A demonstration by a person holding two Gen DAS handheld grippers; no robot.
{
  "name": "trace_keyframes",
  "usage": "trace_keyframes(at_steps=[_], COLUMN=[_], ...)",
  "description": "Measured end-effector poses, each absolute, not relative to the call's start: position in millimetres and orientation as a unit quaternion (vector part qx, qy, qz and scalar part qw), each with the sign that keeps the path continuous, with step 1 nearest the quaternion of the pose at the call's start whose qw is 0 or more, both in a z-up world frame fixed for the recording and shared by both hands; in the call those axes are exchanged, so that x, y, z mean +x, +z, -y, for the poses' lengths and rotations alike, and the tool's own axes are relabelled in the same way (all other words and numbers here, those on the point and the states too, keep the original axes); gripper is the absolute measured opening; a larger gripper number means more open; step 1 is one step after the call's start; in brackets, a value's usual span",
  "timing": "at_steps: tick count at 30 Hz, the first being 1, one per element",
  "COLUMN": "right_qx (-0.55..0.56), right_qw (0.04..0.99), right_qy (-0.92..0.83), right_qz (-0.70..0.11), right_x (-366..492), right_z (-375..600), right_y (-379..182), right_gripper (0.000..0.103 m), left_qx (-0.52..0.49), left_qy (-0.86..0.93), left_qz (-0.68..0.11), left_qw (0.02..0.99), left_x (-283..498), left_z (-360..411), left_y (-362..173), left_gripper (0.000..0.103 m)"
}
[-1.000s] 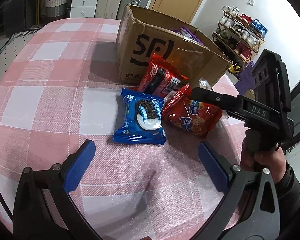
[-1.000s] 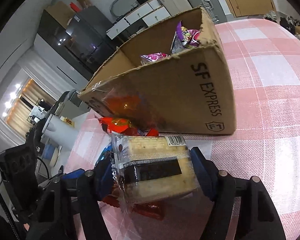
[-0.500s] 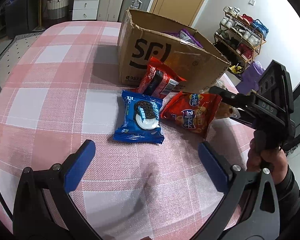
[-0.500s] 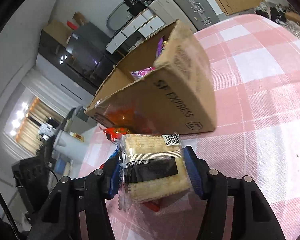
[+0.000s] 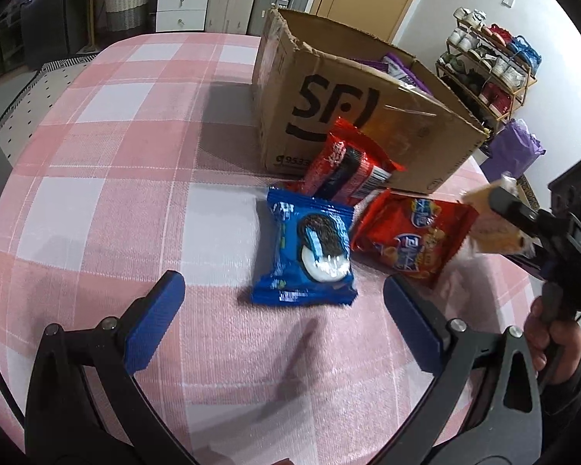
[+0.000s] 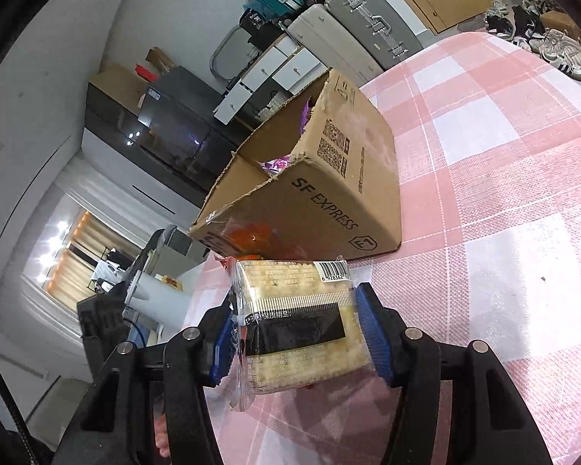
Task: Organize snacks
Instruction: 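Grasp blue Oreo pack with left gripper while right gripper lifts cracker packet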
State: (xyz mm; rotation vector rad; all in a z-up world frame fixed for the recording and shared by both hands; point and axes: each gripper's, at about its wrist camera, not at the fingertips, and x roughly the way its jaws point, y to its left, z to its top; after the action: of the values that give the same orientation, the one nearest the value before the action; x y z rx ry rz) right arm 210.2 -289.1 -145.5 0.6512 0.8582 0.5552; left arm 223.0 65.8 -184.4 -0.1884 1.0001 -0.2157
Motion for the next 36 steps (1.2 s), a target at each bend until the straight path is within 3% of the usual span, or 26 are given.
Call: trace_keyframes(at_steps=[20, 26, 30, 32, 33, 36], right_qx=[0.313, 0.313, 0.314, 0.313, 0.312, 0.311], right_qw=[0.823, 0.824, 0.823, 0.823, 0.823, 0.824], right_qy=[0.253, 0.253, 0.251, 0.252, 0.252, 0.252], right_qz=[-0.401, -0.400, -0.401, -0.401, -0.402, -0.401], right_x=[204, 200, 200, 199, 199, 198], right_z=[294, 295, 295, 294, 294, 294], right_y=[-146, -144, -145, -144, -144, -142], right_gripper=[0.058, 0.058, 0.058, 0.058, 0.058, 0.058], left_qx=[-0.072, -0.068, -0.061, -0.065, -0.070, -0.085], left_qy=[-0.101, -0.108, -0.111, -0.120, -0.126, -0.139], left_qz=[-0.492, -0.489, -0.487, -0.485, -0.484, -0.481], left_qw=[0.862, 0.863, 0.864, 0.864, 0.863, 0.862], left_x=[266, 263, 262, 261, 261, 257], left_z=[-57, -55, -54, -55, -56, -61], left_y=[-204, -202, -202, -202, -201, -201], left_gripper=[0.092, 0.083, 0.072, 0.057, 0.040, 0.040])
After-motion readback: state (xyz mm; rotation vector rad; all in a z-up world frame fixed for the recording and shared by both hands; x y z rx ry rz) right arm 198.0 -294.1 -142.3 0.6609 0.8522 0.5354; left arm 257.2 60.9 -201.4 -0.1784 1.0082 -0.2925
